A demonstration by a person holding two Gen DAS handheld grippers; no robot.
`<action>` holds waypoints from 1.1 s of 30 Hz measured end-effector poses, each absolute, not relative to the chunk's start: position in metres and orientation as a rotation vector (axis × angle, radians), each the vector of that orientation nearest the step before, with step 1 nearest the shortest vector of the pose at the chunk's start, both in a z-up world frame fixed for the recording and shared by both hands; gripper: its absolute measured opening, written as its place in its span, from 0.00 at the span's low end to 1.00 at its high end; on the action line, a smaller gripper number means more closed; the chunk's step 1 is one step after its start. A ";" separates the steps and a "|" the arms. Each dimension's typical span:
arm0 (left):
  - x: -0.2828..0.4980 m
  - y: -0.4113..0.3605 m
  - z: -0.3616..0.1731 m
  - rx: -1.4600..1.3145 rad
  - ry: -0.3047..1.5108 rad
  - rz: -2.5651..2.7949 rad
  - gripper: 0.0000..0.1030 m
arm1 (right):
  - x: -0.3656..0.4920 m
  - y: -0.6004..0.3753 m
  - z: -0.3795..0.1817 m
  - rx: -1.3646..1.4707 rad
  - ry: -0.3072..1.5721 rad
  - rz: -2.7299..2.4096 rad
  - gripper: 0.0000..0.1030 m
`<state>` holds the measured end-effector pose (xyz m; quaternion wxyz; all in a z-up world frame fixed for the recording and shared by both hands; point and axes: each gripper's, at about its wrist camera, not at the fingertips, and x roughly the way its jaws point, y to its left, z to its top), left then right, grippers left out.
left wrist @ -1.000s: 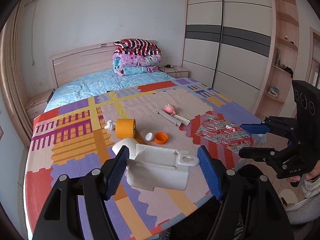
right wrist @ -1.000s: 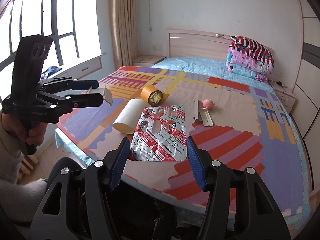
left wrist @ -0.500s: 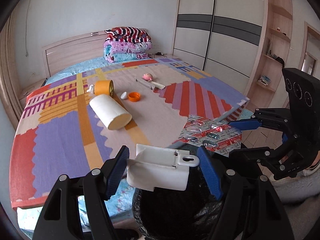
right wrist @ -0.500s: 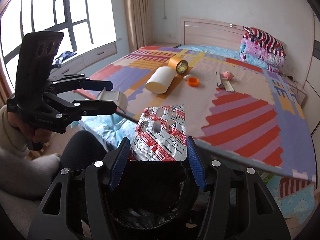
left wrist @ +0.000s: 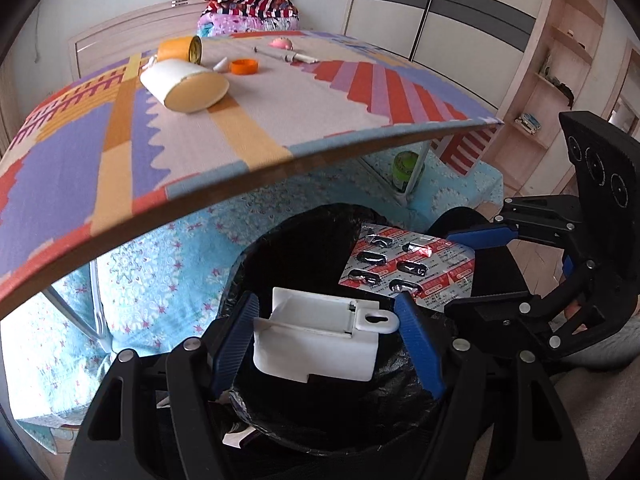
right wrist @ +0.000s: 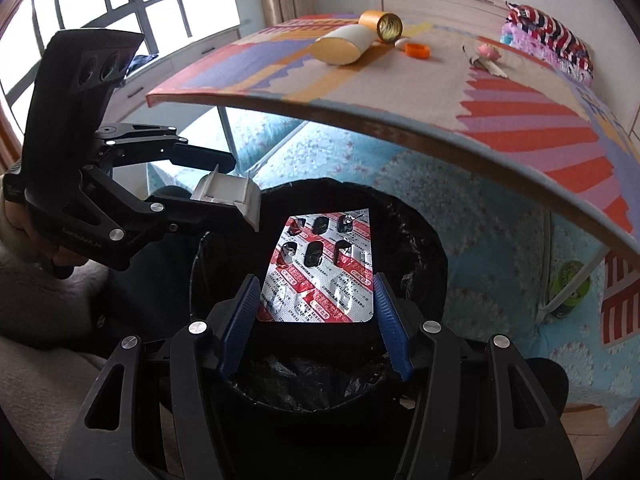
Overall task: Collect trash
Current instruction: 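Carry the white holder and blister pack over the black bin and open both tools, then move both tools back over the bed toward the remaining items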
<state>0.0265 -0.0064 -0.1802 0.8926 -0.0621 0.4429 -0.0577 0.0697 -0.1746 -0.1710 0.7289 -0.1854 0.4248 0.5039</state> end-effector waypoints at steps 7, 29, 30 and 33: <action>0.038 -0.009 -0.209 -0.155 0.992 -0.145 0.66 | 0.079 -0.166 -0.198 -0.419 1.028 1.081 0.55; 0.054 -0.004 -0.242 -0.205 1.095 -0.123 0.68 | 0.098 -0.156 -0.226 -0.423 1.108 1.030 0.56; 0.054 -0.005 -0.240 -0.205 1.091 -0.119 0.68 | 0.098 -0.156 -0.223 -0.419 1.102 1.029 0.56; 0.052 -0.004 -0.230 -0.206 1.066 -0.111 0.68 | 0.098 -0.159 -0.216 -0.409 1.079 1.024 0.56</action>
